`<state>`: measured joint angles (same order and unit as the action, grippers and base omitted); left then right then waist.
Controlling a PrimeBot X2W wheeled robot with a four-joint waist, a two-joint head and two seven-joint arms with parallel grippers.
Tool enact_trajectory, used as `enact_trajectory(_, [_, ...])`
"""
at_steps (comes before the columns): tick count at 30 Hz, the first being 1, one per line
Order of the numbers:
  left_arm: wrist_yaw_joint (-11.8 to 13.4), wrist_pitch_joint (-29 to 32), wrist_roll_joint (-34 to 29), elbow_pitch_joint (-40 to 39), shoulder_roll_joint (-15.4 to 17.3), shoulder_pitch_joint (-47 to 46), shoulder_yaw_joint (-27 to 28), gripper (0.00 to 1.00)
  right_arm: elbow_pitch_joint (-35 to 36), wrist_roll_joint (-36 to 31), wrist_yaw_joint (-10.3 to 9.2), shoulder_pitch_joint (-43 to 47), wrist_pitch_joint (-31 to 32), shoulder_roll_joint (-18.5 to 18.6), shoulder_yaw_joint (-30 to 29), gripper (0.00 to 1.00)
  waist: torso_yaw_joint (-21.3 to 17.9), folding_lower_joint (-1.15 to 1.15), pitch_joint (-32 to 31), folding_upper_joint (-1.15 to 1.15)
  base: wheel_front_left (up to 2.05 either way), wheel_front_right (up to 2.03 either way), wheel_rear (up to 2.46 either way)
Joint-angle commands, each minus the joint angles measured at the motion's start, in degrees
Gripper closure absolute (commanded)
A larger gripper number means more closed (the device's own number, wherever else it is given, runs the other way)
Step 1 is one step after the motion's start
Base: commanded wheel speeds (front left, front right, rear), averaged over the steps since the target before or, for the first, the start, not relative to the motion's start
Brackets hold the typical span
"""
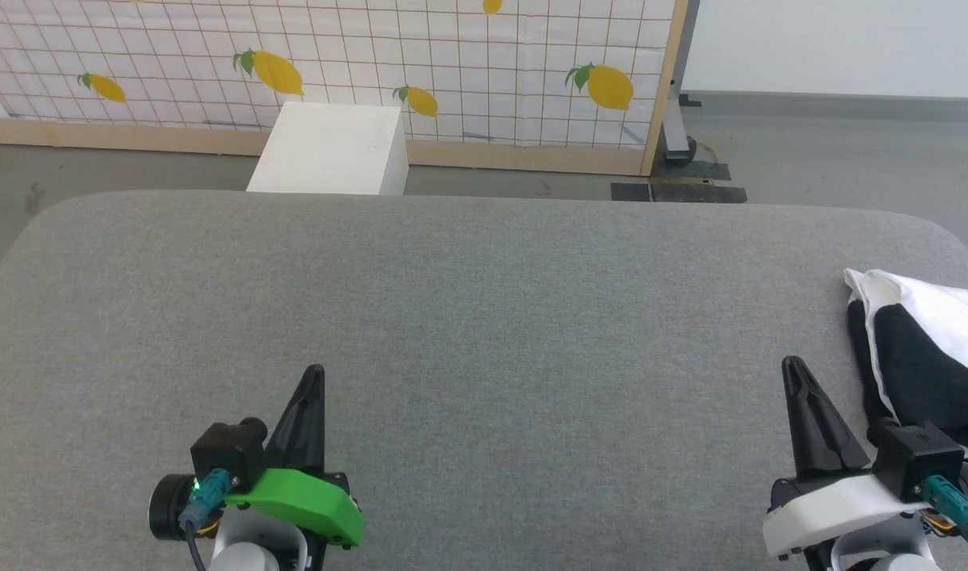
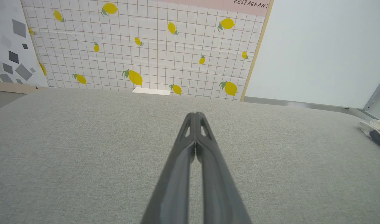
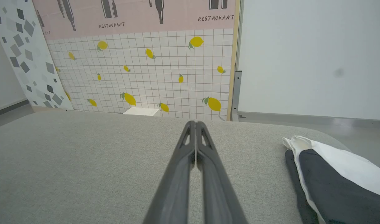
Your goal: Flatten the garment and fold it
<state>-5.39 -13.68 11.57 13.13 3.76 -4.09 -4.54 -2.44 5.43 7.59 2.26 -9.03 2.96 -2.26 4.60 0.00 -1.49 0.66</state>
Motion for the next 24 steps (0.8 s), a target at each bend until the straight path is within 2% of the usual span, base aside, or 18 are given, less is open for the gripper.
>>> enact_trajectory(1, [0.39,0.31,-0.89,-0.51,-0.08,0.37,0.18,1.0,0.21,-0.45,-0.01,-0.2,0.3,-0.01,0.09,1.0,-0.06,0.0,0.02,-0.06,0.0,0.0,0.0])
enact_trajectory(24, [1.46,3.19,-3.19,-3.23,-0.25,1.17,1.12,1.0,0.69,-1.52,-0.03,-0.64,2.18,-0.02,0.56,1.0,-1.03,0.0,0.34,-0.19,0.0,0.0,0.0])
